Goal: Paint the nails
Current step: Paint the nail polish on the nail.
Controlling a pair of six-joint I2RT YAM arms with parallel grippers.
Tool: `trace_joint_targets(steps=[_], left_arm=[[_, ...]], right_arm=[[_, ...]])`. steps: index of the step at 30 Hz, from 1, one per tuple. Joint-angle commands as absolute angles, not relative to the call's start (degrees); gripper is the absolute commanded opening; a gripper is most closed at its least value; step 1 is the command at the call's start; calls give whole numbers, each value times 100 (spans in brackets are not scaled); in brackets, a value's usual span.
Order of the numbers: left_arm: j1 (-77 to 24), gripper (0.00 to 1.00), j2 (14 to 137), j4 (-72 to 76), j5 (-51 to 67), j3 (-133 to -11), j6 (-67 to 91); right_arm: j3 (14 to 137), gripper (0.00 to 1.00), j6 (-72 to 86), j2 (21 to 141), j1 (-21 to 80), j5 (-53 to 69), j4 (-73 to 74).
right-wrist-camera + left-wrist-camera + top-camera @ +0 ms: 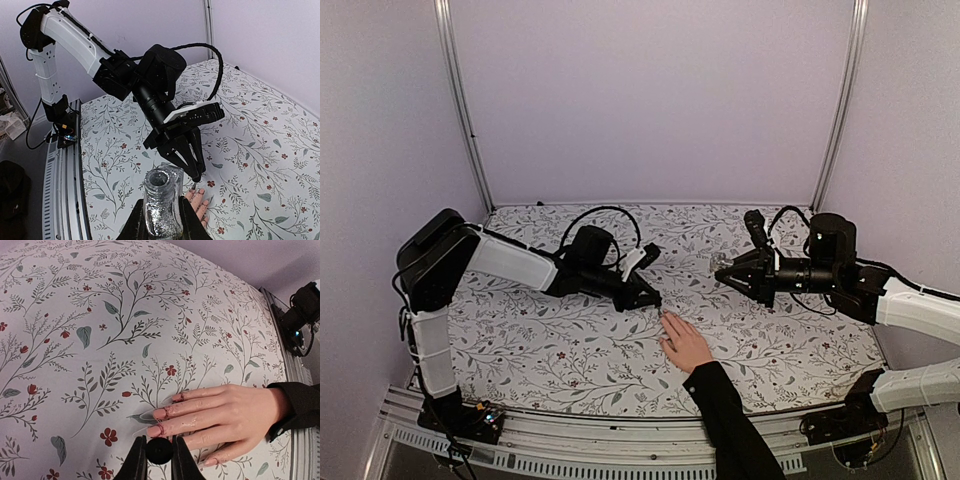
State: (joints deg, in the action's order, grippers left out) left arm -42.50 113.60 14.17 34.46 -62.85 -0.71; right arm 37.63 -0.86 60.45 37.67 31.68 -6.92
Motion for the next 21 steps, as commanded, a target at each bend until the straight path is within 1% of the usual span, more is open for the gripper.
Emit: trace_joint_targets(steps=[1, 21], left_arm=[[-4312, 0, 11452, 1386, 3456, -6416, -131], [-4298, 0, 11479, 1348, 3368, -6416, -136]], right_arm=[[3700, 0, -53, 6047, 3727, 3190, -826], [3691, 0, -53, 6034, 3727, 3182, -817]])
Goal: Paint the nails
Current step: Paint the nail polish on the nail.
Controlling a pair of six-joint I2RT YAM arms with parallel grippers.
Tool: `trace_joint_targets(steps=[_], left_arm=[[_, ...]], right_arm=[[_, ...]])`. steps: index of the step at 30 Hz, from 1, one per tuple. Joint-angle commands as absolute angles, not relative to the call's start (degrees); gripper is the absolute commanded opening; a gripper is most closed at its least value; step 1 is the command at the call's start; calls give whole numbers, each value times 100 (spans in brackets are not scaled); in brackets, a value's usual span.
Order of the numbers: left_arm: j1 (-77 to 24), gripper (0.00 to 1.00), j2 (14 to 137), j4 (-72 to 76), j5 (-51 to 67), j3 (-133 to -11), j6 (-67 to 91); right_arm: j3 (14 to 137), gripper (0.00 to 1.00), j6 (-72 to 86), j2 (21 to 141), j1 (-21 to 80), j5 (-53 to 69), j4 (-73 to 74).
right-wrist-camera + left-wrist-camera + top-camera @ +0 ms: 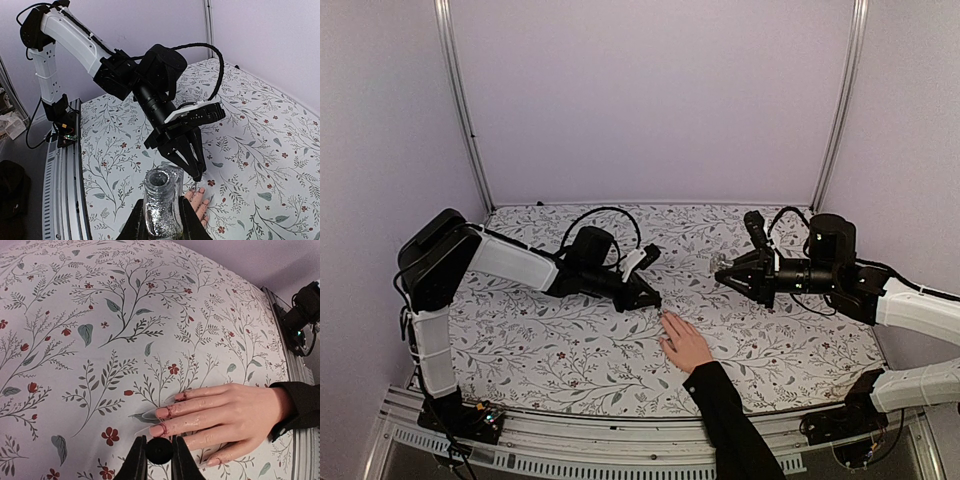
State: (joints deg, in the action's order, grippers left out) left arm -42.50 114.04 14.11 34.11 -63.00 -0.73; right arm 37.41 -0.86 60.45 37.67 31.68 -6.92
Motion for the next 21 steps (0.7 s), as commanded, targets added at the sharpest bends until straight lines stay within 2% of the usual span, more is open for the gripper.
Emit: trace_joint_targets(steps=[1, 21], left_arm=[[-4295, 0, 11480, 1352, 3347, -6416, -132], [-4195, 0, 11497, 1292, 3070, -6460, -43]], right_arm=[[3691, 0, -53, 6031, 3727, 3182, -817], [3700, 0, -53, 6034, 3727, 3157, -809]])
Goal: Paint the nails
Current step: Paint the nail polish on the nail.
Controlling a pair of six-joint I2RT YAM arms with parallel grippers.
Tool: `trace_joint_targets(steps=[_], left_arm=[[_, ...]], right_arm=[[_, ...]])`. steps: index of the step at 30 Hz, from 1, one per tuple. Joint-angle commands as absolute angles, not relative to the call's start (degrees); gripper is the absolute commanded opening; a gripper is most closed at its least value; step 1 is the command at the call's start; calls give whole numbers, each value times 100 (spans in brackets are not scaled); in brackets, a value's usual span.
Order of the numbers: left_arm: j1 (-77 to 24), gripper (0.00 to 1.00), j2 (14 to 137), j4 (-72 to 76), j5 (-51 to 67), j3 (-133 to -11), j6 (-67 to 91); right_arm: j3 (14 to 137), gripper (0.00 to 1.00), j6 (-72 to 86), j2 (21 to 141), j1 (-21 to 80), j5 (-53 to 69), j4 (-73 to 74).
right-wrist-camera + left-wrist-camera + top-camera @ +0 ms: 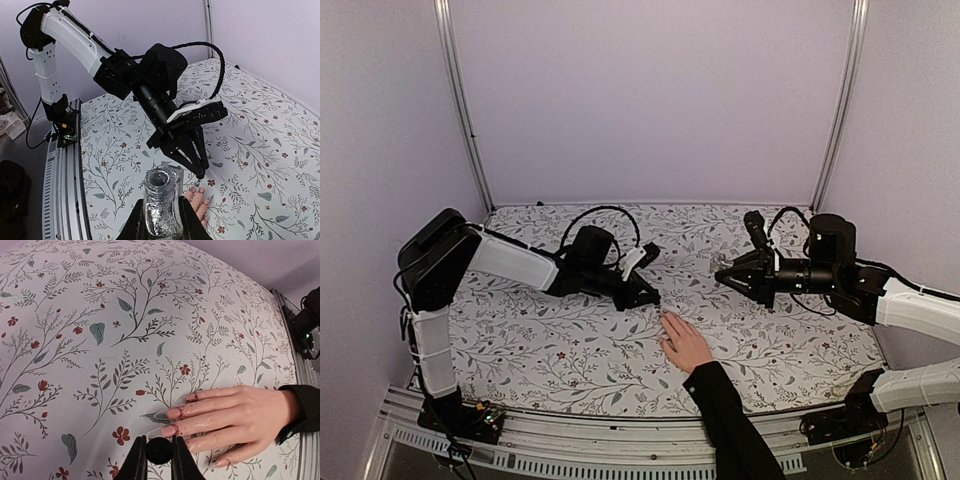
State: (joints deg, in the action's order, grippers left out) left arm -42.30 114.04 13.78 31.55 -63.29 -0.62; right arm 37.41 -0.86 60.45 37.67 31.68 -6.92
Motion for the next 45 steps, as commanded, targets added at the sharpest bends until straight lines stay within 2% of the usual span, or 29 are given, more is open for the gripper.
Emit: trace_joint_targets(steps=[1, 20, 29, 45], left_arm=[[-4188, 0, 11481, 1291, 3060, -6460, -44], [-4019, 0, 10969, 1422, 2921, -6275, -18], [-4068, 0, 10737, 1854, 3291, -6017, -13], [-4332, 0, 11149, 1630, 3523, -6220, -99]], right_arm=[[3700, 0, -53, 6024, 3727, 3156, -809], [3718, 0, -62, 6002, 3727, 3129, -800], [3722, 0, -62, 5932, 3727, 3116, -767], [3727, 0, -70, 5974, 3729, 3142, -784]])
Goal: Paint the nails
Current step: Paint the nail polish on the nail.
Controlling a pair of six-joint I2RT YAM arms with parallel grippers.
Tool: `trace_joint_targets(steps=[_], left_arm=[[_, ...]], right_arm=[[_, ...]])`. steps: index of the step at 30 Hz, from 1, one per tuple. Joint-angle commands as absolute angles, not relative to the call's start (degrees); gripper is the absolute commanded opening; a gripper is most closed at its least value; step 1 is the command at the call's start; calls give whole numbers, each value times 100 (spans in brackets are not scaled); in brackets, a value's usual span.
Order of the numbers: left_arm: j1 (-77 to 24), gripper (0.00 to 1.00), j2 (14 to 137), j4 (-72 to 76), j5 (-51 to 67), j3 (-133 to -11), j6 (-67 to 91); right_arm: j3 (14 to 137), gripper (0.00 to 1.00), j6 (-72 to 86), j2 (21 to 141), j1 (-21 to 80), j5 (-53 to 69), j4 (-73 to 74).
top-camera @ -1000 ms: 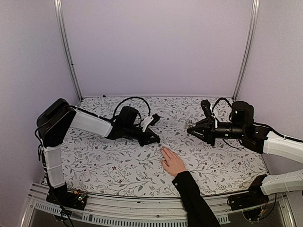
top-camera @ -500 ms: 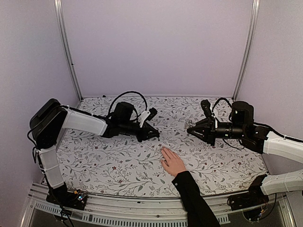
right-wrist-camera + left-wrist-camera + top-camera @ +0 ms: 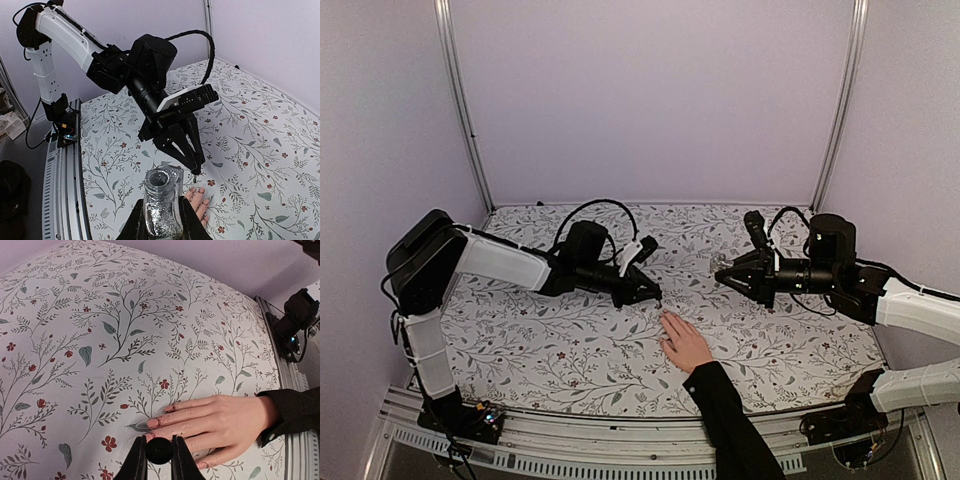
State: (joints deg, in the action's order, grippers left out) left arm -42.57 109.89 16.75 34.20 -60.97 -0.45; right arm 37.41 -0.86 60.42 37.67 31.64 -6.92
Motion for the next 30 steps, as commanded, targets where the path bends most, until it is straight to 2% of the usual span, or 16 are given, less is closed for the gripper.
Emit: trace_joint_targets(steps=[1, 30], left_arm=[[-4343, 0, 11165, 1633, 3523, -6230, -100], [-4325, 0, 11452, 1371, 3367, -6390, -115]], right_arm=[[3727, 0, -70, 5983, 3727, 3140, -785], [3714, 0, -62, 6012, 3728, 3155, -800]])
